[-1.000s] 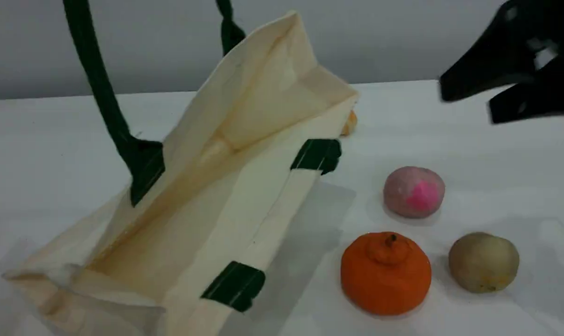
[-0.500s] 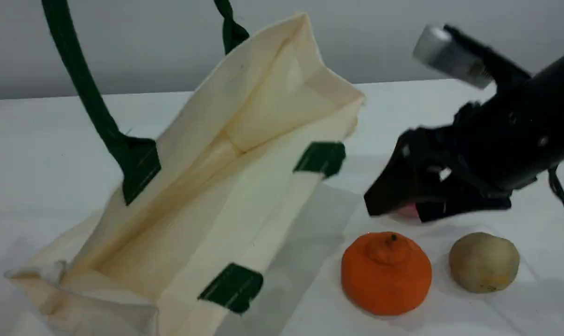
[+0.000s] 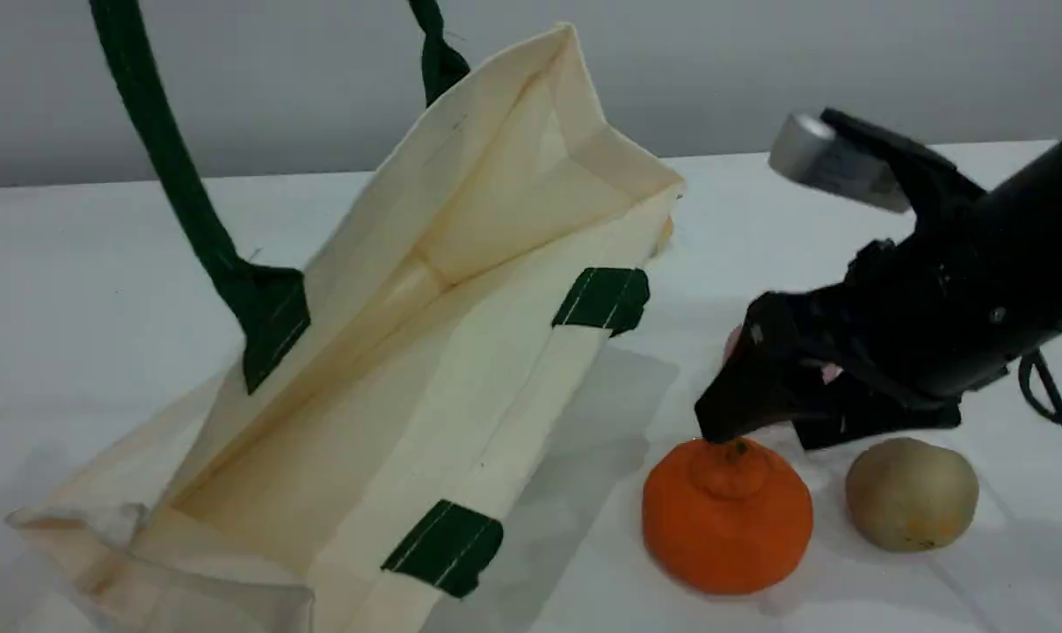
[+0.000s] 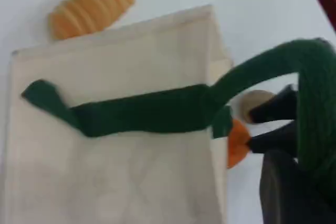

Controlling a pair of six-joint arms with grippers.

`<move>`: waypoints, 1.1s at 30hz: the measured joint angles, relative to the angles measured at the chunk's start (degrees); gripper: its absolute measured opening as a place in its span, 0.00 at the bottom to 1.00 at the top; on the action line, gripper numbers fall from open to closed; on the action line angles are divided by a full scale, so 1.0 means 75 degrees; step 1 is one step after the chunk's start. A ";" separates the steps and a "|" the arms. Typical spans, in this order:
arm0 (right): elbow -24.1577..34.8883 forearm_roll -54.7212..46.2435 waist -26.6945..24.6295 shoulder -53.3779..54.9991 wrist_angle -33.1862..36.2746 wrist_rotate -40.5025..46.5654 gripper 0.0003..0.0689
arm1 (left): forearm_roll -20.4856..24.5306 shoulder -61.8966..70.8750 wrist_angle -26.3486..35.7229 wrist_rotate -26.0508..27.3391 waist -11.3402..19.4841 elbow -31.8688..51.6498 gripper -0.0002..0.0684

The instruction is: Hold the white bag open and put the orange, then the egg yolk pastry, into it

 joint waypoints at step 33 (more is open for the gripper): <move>0.0000 0.0809 -0.0021 -0.0181 0.0825 -0.0800 0.06 | -0.0044 0.0009 -0.0087 0.0021 0.0000 -0.0009 0.10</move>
